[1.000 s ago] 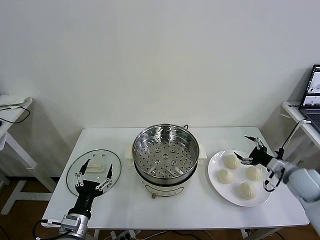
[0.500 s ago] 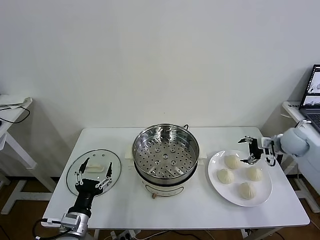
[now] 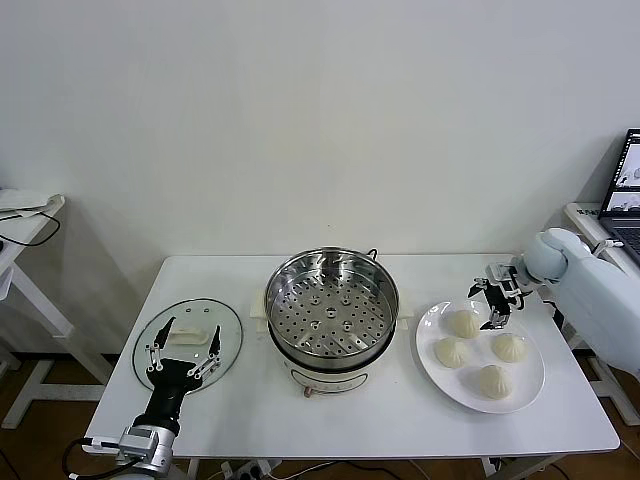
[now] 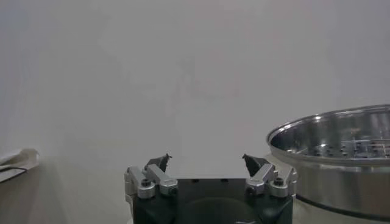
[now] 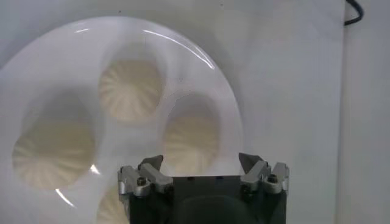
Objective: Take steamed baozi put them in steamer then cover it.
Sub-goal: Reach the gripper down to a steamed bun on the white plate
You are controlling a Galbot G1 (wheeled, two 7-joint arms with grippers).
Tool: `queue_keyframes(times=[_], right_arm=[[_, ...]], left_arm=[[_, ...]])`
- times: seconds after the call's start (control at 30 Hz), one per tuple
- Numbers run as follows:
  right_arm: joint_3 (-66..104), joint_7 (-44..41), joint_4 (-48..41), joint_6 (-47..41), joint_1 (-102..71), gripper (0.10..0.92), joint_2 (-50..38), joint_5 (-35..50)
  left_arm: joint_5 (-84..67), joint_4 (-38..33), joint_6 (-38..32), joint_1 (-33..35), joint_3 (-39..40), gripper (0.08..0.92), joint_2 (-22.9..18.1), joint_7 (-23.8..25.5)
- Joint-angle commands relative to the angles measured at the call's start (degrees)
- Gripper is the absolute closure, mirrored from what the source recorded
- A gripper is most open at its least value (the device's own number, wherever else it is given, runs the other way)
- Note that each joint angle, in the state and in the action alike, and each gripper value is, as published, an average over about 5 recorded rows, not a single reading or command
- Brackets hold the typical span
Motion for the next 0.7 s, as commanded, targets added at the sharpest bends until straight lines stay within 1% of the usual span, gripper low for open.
queue_keyframes(times=[0.03,0.7], right_arm=[[-2.15,-1.72,-5.04,0.42,1.96,0.203,3.47,-2.15],[0.45,-0.07,-6.0,1.67,-0.92,0.203,5.23,-5.63]], left_arm=[[-0.01,0.12,-0.1,0.09,-0.07,0.177,-0.05,-0.02],[0.32,0.31,-0.35,0.19,-0.02,0.177,-0.2,-0.07]])
